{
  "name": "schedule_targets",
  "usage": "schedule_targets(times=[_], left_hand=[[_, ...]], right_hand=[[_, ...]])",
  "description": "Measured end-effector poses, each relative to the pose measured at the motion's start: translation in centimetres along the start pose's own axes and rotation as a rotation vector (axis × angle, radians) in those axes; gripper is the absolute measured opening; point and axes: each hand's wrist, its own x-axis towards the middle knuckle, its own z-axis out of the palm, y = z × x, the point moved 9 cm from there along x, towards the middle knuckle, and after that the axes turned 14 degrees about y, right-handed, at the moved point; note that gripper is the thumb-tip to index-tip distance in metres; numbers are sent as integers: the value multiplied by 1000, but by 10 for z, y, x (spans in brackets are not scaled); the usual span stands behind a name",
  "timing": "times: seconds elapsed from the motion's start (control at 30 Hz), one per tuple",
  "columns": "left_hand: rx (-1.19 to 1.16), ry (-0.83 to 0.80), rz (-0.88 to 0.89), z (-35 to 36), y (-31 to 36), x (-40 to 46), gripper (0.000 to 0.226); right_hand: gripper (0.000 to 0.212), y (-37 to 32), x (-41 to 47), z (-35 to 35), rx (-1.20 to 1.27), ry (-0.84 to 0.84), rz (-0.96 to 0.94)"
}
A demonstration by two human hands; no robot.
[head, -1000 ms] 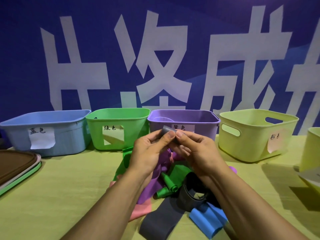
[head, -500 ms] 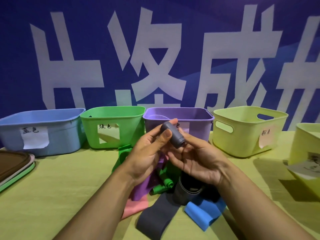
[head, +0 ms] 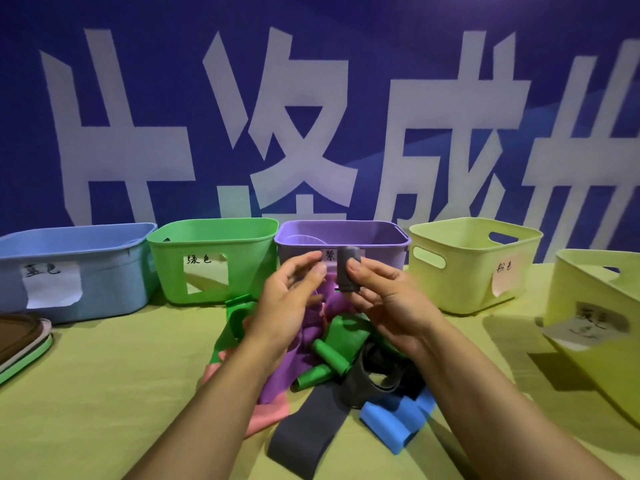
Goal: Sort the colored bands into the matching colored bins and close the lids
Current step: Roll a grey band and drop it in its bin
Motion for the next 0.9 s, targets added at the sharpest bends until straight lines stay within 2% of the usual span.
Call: schedule_targets(times=[0.1, 0.17, 0.2, 0.27, 0.4, 0.47, 0.57, 0.67, 0.9], left_hand=[[128, 10, 80, -1, 2, 1, 19], [280, 4, 162, -2, 3, -1, 25], [367, -1, 208, -1, 3, -3, 30], [505, 6, 334, 2, 8, -11, 25], [570, 56, 550, 11, 34, -38, 28], [562, 73, 601, 20, 45, -48, 18], [592, 20, 626, 49, 52, -60, 10], [602, -73, 567, 79, 42, -68, 9], [705, -142, 477, 100, 27, -98, 10]], right_hand=[[30, -24, -2, -13, -179, 111, -145], [34, -49, -10, -27, -365, 168, -256], [34, -65, -16, -34, -460, 188, -316], [29, -101, -34, -47, -627, 217, -420], [15, -178, -73, -92, -910, 350, -548], [22, -212, -89, -121, -1037, 443, -576], [23, -251, -103, -169, -1107, 572, -522], [31, -268, -101, -215, -1165, 686, -407], [47, -240, -82, -269, -1438, 729, -77]])
